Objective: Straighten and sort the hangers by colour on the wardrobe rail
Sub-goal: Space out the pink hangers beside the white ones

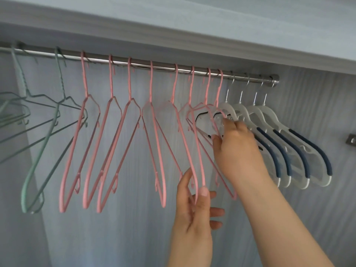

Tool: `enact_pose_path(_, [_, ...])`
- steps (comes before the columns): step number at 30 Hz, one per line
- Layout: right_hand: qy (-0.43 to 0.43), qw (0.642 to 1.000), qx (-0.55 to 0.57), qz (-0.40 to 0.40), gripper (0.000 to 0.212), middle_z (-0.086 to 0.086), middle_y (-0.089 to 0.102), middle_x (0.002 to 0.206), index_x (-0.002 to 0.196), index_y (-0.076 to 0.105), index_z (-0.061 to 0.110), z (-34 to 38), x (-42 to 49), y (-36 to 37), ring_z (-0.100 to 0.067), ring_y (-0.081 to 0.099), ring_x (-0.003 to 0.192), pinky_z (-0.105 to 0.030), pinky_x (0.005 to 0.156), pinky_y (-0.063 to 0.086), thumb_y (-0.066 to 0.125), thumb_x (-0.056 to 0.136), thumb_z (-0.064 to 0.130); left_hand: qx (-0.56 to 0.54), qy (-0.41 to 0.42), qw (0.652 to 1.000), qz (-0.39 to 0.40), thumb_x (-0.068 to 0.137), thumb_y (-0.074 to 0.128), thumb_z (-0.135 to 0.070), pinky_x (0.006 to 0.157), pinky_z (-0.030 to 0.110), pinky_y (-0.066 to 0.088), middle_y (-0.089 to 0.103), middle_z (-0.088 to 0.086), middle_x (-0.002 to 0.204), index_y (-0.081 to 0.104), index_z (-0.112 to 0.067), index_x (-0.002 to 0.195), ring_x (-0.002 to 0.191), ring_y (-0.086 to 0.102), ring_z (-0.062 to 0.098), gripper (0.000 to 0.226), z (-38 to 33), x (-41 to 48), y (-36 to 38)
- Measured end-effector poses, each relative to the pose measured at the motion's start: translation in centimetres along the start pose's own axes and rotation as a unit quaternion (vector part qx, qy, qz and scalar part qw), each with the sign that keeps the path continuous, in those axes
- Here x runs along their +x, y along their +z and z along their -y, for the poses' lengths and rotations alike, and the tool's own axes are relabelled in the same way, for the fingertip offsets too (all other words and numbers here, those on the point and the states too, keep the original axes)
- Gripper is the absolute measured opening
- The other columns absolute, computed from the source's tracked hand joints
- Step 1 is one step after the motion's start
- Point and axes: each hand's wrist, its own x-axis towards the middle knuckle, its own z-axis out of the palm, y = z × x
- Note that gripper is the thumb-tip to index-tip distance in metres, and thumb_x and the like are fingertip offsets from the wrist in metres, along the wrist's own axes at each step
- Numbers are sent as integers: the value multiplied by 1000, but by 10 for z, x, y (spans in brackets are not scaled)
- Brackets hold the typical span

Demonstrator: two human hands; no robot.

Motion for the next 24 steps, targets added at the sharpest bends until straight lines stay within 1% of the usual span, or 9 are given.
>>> enact_pose_path(2, [-64,997,25,-48,44,-15,46,131,133,43,7,9,-3,-7,-31,43,120,-29,97,33,48,89,7,14,0,1000,-9,67,46,-50,53,22,50,68,-12,85,35,-63,109,58,65,13,45,1,-2,-4])
enact_pose_path(5, [-127,989,67,-44,39,-9,51,127,125,53,10,28,-12,-21,-25,47,119,-20,96,31,50,86,5,23,2,1000,-14,73,45,-59,51,22,49,69,-6,84,25,-66,111,54,64,14,43,-1,-5,-7])
enact_pose_path(8, [-171,981,94,3,39,-1,50,129,127,52,18,46,-24,-28,-16,45,121,-10,88,26,48,89,12,64,18,998,-18,74,48,-58,47,19,46,67,5,83,11,-68,113,48,61,10,54,-1,-10,-13])
enact_pose_path(11, [-191,976,88,47,38,1,46,135,130,46,20,57,-29,-22,-15,43,123,-14,89,27,44,92,15,126,64,990,-8,65,54,-51,44,14,41,64,-6,64,4,-76,115,39,54,7,75,3,-19,-23])
enact_pose_path(13, [-177,980,69,61,40,-4,42,137,130,45,16,59,-25,-14,-20,40,125,-20,96,29,43,91,10,178,91,980,-8,53,51,-59,44,14,38,61,-7,57,-2,-78,110,38,47,6,80,5,-24,-32])
enact_pose_path(14, [-165,983,55,56,42,-7,42,137,130,45,14,58,-21,-10,-24,40,125,-25,96,31,44,89,4,193,100,976,-7,51,49,-61,44,14,36,59,-9,54,-1,-78,111,39,46,6,80,5,-26,-36])
enact_pose_path(17, [-106,993,29,31,42,-16,50,123,118,52,6,48,-6,-4,-33,47,113,-30,79,35,40,81,-10,225,118,967,-14,50,48,-63,45,13,34,52,-10,48,3,-75,114,43,46,7,79,7,-28,-47])
enact_pose_path(19, [-67,997,20,34,48,-18,50,124,127,48,9,40,3,-3,-35,49,112,-31,80,39,39,84,-9,235,131,963,-23,52,48,-63,47,12,34,51,-10,48,9,-73,115,43,45,5,75,7,-28,-50])
enact_pose_path(24, [-8,991,6,134,58,-15,62,113,141,30,20,31,19,8,-30,58,89,-25,66,40,40,88,-2,265,143,953,8,56,45,-64,48,10,33,53,-15,53,39,-60,115,42,42,1,59,10,-23,-43])
